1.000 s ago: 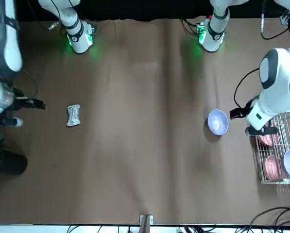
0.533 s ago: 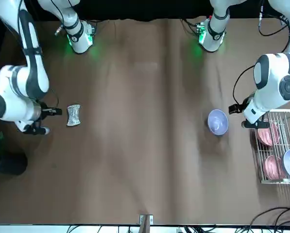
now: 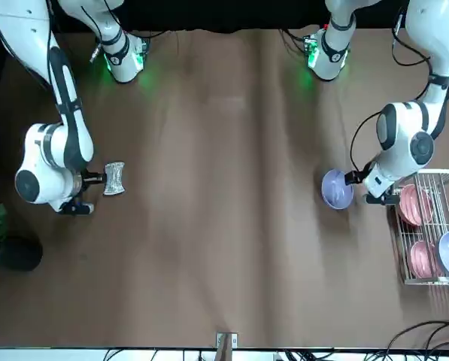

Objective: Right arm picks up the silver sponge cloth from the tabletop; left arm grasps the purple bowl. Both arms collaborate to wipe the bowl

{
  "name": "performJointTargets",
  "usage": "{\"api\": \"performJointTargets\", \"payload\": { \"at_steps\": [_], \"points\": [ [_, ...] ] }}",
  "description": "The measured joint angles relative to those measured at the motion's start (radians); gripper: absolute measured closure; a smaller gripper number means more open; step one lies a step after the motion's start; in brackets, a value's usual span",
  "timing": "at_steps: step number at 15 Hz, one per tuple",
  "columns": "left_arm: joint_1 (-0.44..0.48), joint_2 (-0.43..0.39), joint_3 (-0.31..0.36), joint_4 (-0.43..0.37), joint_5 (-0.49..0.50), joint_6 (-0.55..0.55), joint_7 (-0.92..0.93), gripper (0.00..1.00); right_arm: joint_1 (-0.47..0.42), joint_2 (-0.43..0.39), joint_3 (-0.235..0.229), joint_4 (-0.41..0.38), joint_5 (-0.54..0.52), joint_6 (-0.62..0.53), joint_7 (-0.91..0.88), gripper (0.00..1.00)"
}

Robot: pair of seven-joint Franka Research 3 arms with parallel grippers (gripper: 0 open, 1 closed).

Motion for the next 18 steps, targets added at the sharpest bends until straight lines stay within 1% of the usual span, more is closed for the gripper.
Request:
{"api": "performJointTargets", "payload": {
  "at_steps": [1, 3, 4, 7, 8, 10, 12, 14, 16, 17, 18],
  "points": [
    [0.000, 0.013, 0.000, 0.000, 0.000, 0.010, 0.000, 0.03, 0.000, 0.014, 0.000, 0.000, 0.002, 0.005, 0.000, 0.40],
    [0.000, 0.029, 0.000, 0.000, 0.000, 0.027, 0.000, 0.11, 0.000, 0.043, 0.000, 0.000, 0.004, 0.011, 0.000, 0.41],
    [0.000, 0.034, 0.000, 0.000, 0.000, 0.031, 0.000, 0.12, 0.000, 0.057, 0.000, 0.000, 0.004, 0.013, 0.000, 0.42],
    [-0.001, 0.044, -0.001, 0.000, 0.000, 0.032, 0.000, 0.36, 0.000, 0.089, 0.002, 0.000, 0.024, 0.020, 0.000, 0.43],
    [-0.001, 0.048, -0.002, 0.000, 0.000, 0.032, 0.000, 0.37, 0.001, 0.092, 0.005, 0.000, 0.043, 0.020, -0.001, 0.43],
    [-0.001, 0.053, -0.004, 0.000, 0.000, 0.033, 0.000, 0.46, 0.005, 0.093, 0.013, 0.000, 0.061, 0.020, 0.000, 0.45],
    [-0.001, 0.053, -0.004, 0.000, 0.000, 0.034, 0.000, 0.63, 0.007, 0.096, 0.014, 0.000, 0.061, 0.020, -0.001, 0.45],
    [-0.001, 0.053, -0.005, 0.001, 0.000, 0.034, 0.000, 0.65, 0.009, 0.104, 0.015, 0.000, 0.061, 0.020, -0.001, 0.48],
    [-0.001, 0.053, -0.005, 0.001, 0.000, 0.034, -0.001, 0.83, 0.011, 0.124, 0.016, -0.001, 0.061, 0.022, -0.001, 0.48],
    [-0.001, 0.053, -0.005, 0.001, 0.000, 0.034, -0.005, 0.83, 0.013, 0.133, 0.016, 0.000, 0.061, 0.024, -0.001, 0.52],
    [-0.002, 0.053, -0.006, 0.002, 0.000, 0.034, -0.011, 0.87, 0.014, 0.137, 0.016, 0.000, 0.061, 0.026, -0.001, 0.52]
  ]
}}
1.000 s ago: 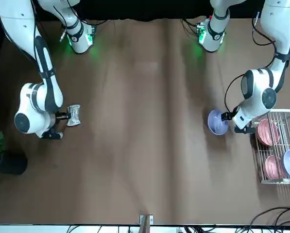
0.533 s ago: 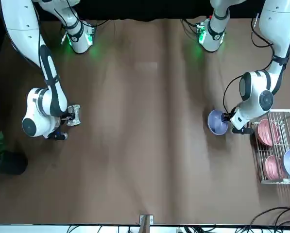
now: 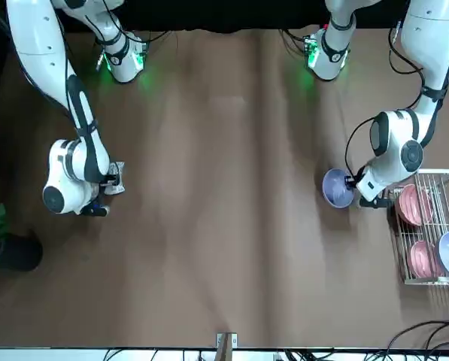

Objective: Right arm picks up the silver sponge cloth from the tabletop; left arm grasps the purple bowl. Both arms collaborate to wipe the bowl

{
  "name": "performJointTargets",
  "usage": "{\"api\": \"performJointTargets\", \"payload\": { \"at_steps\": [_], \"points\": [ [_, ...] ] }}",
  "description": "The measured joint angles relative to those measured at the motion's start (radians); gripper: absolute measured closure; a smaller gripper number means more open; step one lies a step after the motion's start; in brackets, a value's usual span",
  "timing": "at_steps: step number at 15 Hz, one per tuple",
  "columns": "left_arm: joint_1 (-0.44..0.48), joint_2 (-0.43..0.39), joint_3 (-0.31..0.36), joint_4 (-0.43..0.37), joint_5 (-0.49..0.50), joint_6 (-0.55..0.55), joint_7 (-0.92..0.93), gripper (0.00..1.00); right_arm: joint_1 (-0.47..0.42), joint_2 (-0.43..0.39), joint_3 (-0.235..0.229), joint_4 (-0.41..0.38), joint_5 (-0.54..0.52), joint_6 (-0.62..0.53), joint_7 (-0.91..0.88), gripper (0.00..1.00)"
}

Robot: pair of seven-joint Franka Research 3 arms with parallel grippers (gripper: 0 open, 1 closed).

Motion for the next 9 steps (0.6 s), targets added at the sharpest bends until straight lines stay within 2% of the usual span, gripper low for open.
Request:
{"api": "performJointTargets", "payload": {
  "at_steps": [1, 5, 6, 9],
  "points": [
    [0.000, -0.002, -0.003, 0.003, -0.001, -0.002, -0.002, 0.93, 0.000, 0.001, 0.000, 0.001, 0.000, 0.000, 0.000, 0.57],
    [-0.001, -0.016, -0.023, 0.006, -0.001, -0.007, -0.040, 0.95, 0.000, 0.001, -0.005, 0.002, 0.000, -0.002, 0.000, 0.93],
    [-0.001, -0.016, -0.034, 0.006, -0.001, -0.006, -0.056, 0.95, 0.000, 0.001, -0.005, 0.003, 0.001, -0.002, 0.000, 0.96],
    [-0.001, -0.018, -0.082, 0.014, -0.001, -0.005, -0.107, 0.95, 0.000, 0.001, -0.006, 0.010, 0.001, -0.004, 0.000, 0.96]
  ]
}}
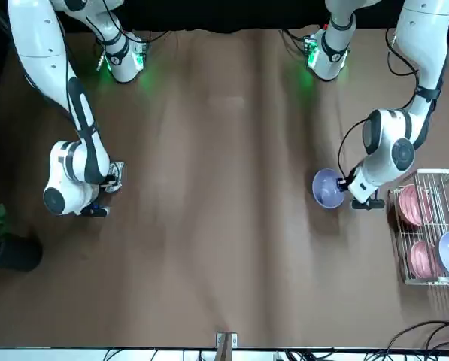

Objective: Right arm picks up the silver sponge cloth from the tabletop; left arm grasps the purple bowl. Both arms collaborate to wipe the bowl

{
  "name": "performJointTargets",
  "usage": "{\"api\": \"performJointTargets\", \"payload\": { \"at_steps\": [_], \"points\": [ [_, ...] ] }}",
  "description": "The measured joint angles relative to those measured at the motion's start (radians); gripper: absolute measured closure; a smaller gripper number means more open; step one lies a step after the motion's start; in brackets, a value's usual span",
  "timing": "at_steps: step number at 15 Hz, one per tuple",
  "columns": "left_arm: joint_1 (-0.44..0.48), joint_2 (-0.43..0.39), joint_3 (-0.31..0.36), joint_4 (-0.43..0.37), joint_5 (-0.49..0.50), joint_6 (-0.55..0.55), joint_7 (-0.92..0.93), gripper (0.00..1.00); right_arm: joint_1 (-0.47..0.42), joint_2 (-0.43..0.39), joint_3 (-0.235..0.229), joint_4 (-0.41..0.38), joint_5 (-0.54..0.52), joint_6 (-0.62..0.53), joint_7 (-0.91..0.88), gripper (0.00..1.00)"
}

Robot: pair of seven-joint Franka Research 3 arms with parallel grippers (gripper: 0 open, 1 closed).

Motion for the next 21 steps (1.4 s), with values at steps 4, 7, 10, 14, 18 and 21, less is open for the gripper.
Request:
{"api": "performJointTargets", "payload": {
  "at_steps": [4, 7, 10, 14, 18, 21],
  "points": [
    [-0.001, -0.011, -0.094, 0.037, 0.000, -0.008, -0.092, 0.95, -0.002, -0.003, -0.006, 0.064, 0.000, -0.047, 0.001, 0.96],
    [-0.004, -0.014, -0.211, 0.054, 0.000, -0.011, -0.227, 0.95, -0.003, -0.050, -0.009, 0.155, 0.001, -0.152, 0.003, 0.96],
    [-0.012, -0.014, -0.311, 0.079, 0.000, -0.011, -0.361, 0.95, -0.002, -0.096, -0.007, 0.210, 0.012, -0.181, 0.057, 0.96],
    [-0.069, -0.006, -0.406, 0.129, 0.000, -0.016, -0.557, 0.95, 0.022, -0.107, 0.002, 0.276, 0.046, -0.182, 0.145, 0.96],
    [-0.203, 0.083, -0.407, 0.239, 0.000, -0.066, -0.720, 0.95, 0.030, -0.107, 0.001, 0.326, 0.124, -0.220, 0.161, 0.96],
    [-0.285, 0.203, -0.395, 0.353, 0.000, -0.089, -0.780, 0.95, 0.044, -0.107, 0.004, 0.379, 0.154, -0.298, 0.241, 0.96]
  ]
}}
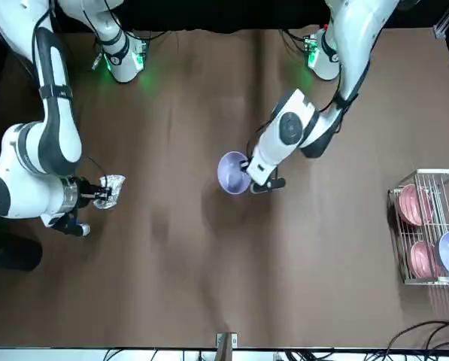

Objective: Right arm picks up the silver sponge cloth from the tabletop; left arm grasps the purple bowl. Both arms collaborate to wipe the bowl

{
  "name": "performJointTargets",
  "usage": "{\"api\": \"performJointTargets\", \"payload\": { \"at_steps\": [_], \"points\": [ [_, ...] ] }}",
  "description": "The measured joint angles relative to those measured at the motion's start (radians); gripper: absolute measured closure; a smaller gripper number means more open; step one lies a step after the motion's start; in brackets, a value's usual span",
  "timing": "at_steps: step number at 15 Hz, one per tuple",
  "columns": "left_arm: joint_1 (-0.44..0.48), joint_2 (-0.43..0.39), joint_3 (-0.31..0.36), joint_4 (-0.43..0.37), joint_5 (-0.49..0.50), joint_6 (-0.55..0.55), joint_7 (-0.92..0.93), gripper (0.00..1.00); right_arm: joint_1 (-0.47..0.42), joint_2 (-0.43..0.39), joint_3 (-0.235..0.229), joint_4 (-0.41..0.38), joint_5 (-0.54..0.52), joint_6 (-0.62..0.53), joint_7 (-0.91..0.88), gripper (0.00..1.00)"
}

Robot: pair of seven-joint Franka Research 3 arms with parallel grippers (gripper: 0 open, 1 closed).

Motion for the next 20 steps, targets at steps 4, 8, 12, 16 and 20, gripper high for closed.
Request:
{"api": "performJointTargets", "payload": {
  "at_steps": [4, 8, 12, 16, 20],
  "points": [
    [-0.180, 0.110, 0.115, 0.126, 0.000, 0.000, -0.050, 0.95, 0.099, 0.002, 0.005, 0.019, 0.016, -0.010, 0.282, 0.96],
    [-0.410, 0.202, 0.290, 0.265, 0.000, 0.000, -0.157, 0.95, 0.213, 0.029, 0.006, 0.018, 0.124, -0.012, 0.433, 0.96],
    [-0.461, 0.267, 0.319, 0.331, 0.000, 0.004, -0.175, 0.95, 0.293, 0.100, 0.006, 0.018, 0.294, 0.041, 0.534, 0.96],
    [-0.460, 0.269, 0.319, 0.335, 0.000, 0.004, -0.175, 0.95, 0.331, 0.169, 0.006, 0.017, 0.374, 0.150, 0.559, 0.96],
    [-0.460, 0.270, 0.319, 0.335, 0.000, 0.004, -0.175, 0.95, 0.368, 0.217, 0.006, 0.017, 0.439, 0.193, 0.559, 0.96]
  ]
}}
